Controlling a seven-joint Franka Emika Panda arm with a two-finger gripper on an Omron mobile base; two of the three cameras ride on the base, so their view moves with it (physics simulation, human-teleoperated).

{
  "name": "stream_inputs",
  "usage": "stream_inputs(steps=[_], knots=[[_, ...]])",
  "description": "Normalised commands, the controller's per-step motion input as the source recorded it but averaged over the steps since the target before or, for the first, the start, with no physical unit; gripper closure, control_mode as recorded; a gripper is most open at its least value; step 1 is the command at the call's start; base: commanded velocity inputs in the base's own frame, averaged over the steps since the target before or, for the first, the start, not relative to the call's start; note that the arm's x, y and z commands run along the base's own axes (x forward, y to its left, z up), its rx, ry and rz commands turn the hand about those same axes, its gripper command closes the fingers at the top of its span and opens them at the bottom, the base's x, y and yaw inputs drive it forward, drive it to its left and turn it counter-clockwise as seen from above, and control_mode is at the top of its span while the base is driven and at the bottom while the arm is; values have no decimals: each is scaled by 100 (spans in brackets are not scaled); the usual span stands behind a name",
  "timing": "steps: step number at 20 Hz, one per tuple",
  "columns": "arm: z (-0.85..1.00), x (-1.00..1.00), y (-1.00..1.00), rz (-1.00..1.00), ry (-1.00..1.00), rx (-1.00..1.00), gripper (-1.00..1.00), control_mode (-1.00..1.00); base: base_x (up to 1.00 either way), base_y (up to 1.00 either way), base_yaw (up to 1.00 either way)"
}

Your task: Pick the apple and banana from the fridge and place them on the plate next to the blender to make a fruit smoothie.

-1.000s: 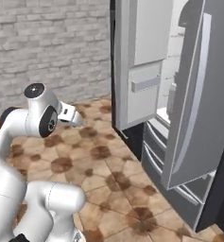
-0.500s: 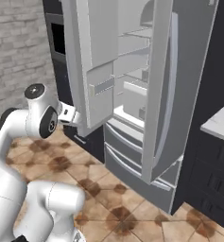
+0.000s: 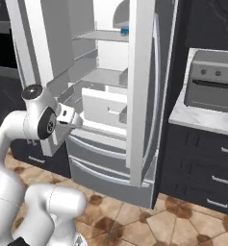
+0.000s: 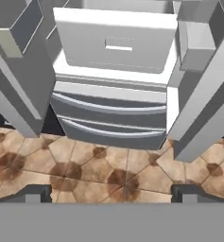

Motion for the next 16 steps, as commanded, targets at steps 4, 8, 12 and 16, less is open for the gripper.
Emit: stream_inputs(steps=[4,8,12,16], knots=[[0,0,0,0,0,0,-100,100,55,20,-47],[0,0,0,0,0,0,-100,100,37,26,-20],[0,0,0,0,0,0,-100,100,25,54,-13],[0,0,0,0,0,0,-100,100,30,67,-15]])
